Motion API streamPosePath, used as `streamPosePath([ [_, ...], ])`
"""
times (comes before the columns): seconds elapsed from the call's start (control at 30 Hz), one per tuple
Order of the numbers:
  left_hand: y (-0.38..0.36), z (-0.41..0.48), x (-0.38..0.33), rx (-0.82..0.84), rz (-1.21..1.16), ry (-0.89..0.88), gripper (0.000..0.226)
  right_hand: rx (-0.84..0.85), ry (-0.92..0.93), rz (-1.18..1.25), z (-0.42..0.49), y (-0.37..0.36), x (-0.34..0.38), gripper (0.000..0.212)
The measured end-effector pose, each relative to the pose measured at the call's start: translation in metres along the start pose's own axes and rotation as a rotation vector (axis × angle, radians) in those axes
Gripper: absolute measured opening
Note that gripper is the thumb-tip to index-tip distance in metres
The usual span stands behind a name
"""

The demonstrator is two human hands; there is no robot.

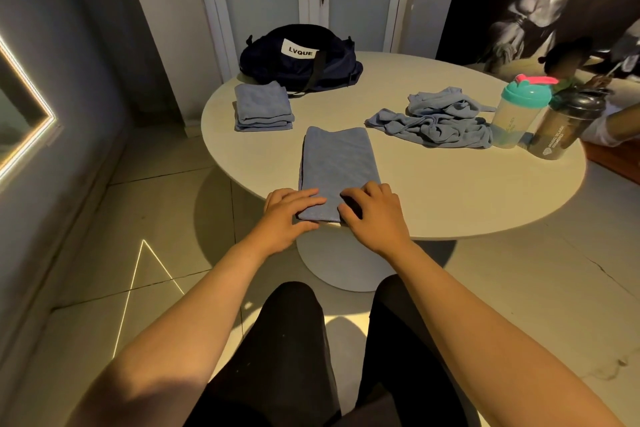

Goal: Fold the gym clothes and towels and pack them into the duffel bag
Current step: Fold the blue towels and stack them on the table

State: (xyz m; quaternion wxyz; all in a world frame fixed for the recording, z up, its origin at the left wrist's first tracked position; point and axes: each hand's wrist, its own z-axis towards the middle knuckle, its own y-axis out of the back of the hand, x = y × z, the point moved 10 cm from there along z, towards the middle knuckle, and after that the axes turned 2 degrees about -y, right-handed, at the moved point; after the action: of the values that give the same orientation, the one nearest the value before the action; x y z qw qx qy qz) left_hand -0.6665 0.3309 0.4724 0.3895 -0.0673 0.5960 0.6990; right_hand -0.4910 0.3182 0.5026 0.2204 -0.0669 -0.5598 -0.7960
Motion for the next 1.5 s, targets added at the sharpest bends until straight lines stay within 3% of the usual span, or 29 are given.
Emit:
streamPosePath([
  [0.1,0.008,0.003,0.0,-0.058,-0.057,-0.009,0.044,0.027,-0.038,0.152,0.0,0.001,-0.004,0.029],
  [0.2,0.023,0.007,0.004,-0.158,-0.223,0.119,0.032,0.044,-0.043,0.291,0.003,0.007,-0.004,0.027],
  [0.37,0.04,0.021,-0.012,-0.303,-0.28,0.145,0.008,0.186,0.0,0.488,0.009,0.012,-0.001,0.053],
  [0.47,0.049,0.036,-0.006,-0.381,-0.383,0.227,0.016,0.192,0.027,0.491,0.021,0.023,-0.005,0.057],
  [0.57,0.058,0.055,-0.003,-0.417,-0.441,0.254,0.018,0.123,-0.031,0.559,0.042,0.03,-0.013,0.039],
  [0.77,0.054,0.092,-0.003,-0.3,-0.565,0.232,0.033,0.049,-0.226,0.486,0.093,0.024,-0.031,0.014],
  [0.87,0.046,0.107,0.009,-0.218,-0.511,0.229,0.047,0.059,-0.291,0.485,0.112,0.014,-0.041,0.021],
  [0.97,0.049,0.124,0.032,-0.262,-0.407,0.273,0.043,0.059,-0.322,0.515,0.131,0.002,-0.047,0.027],
  [1.13,0.046,0.149,0.068,-0.329,-0.297,0.386,0.035,0.069,-0.428,0.496,0.158,-0.016,-0.063,0.016],
  [1.27,0.044,0.161,0.075,-0.38,-0.28,0.459,0.032,-0.025,-0.454,0.496,0.157,-0.026,-0.073,0.038],
  [1.37,0.041,0.16,0.077,-0.397,-0.318,0.477,0.034,-0.159,-0.388,0.506,0.151,-0.028,-0.07,0.035],
  [1.5,0.028,0.155,0.077,-0.324,-0.533,0.371,0.052,-0.155,-0.356,0.441,0.151,-0.034,-0.076,0.025],
])
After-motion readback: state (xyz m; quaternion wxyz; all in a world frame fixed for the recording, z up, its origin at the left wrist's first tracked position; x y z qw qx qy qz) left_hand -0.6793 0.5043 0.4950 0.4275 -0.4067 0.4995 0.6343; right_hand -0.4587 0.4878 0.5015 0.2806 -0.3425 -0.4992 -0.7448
